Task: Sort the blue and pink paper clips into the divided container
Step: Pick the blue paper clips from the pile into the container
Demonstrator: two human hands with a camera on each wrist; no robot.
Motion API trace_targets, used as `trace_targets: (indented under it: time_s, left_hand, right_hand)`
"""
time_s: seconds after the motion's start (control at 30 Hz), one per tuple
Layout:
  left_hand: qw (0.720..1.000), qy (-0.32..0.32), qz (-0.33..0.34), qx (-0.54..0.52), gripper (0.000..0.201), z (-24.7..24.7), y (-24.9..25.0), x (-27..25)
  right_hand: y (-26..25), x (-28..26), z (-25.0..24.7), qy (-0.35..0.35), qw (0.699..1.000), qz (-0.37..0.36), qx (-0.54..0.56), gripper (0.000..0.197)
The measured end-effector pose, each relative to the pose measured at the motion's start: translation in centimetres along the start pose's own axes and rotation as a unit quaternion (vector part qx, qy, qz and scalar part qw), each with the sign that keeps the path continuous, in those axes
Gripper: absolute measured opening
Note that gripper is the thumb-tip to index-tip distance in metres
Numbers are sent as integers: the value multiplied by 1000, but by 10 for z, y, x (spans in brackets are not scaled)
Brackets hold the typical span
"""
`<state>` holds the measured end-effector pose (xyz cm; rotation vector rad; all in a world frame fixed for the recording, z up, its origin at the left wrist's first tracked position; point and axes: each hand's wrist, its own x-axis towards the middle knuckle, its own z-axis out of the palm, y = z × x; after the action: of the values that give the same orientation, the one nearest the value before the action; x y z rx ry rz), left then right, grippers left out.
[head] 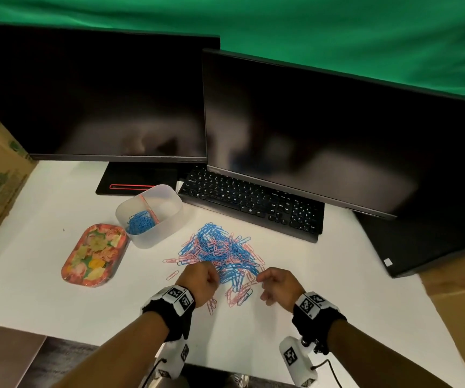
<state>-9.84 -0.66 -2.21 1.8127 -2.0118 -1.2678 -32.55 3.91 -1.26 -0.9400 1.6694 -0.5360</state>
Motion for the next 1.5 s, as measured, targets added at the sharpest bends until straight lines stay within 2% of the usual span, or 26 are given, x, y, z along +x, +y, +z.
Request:
trace_targets:
  time_s: [0.07, 0.1, 0.13, 0.2, 0.3, 0.4, 0.5, 0.67, 0.73, 0.9, 1.0, 1.1, 1.13, 1.2, 1.27, 1.3, 1.37, 1.43, 1.5]
  left_hand:
    - [998, -8, -34, -57, 22, -5, 3, 0]
    - [992, -15, -62, -107, 25, -9, 4, 2]
    - [978, -23, -97, -184, 29, -11, 5, 3]
    - [923, -24, -160, -349, 33, -15, 6, 6]
    - [856, -17, -188, -482, 27, -22, 6, 4]
    - [820, -30, -178, -543, 20, -26, 5, 2]
    - [812, -43, -175, -556, 16, -30, 6, -1]
    - [830, -48, -199, -518, 27, -30, 6, -2]
    - [831, -52, -210, -512, 34, -30, 5, -2]
    - [849, -39, -214, -482, 38, -27, 3, -2]
    - [887, -33, -198, -415, 32, -25, 3, -1]
    - [916, -30, -191, -351, 24, -21, 9, 1]
    - [919, -28, -197, -339, 31, -19, 12, 1]
    - [935, -15, -205, -288, 57, -12, 16, 4]
    - [951, -13, -193, -243, 53, -6, 21, 5]
    - [952, -21, -185, -243, 45, -5, 24, 5]
    - [934, -37, -199, -295, 29, -3, 31, 7]
    - [906, -42, -234, -350, 25, -5, 33, 10]
    - [901, -35, -248, -355, 24, -8, 31, 13]
  right_hand:
    - [-6, 3, 3, -8, 1000, 10, 5, 30]
    - [-7, 5, 5, -7, 1000, 1, -26, 30]
    - [-8, 6, 7, -1, 996, -26, -81, 27]
    - [-12, 5, 13, -2, 976, -102, -194, 20]
    - [-22, 5, 23, -55, 910, -189, -366, 35]
    - [-31, 16, 30, -95, 852, -206, -473, 53]
    - [-38, 28, 35, -121, 812, -216, -528, 57]
    - [-46, 37, 40, -113, 789, -247, -551, 28]
    - [-46, 39, 40, -110, 786, -258, -551, 24]
    - [-46, 42, 40, -103, 804, -263, -524, 23]
    - [-48, 42, 34, -75, 857, -243, -449, 20]
    - [-51, 43, 26, -36, 927, -176, -329, 13]
    - [-52, 43, 24, -22, 948, -148, -282, 13]
    - [-52, 45, 20, -4, 972, -103, -209, 16]
    - [-53, 48, 17, -16, 990, -58, -125, 24]
    - [-54, 49, 15, -24, 997, -28, -67, 26]
    - [-55, 48, 12, -24, 998, 32, 44, 26]
    - [-56, 44, 9, -13, 991, 64, 120, 22]
    - [-57, 39, 8, -20, 980, 83, 178, 24]
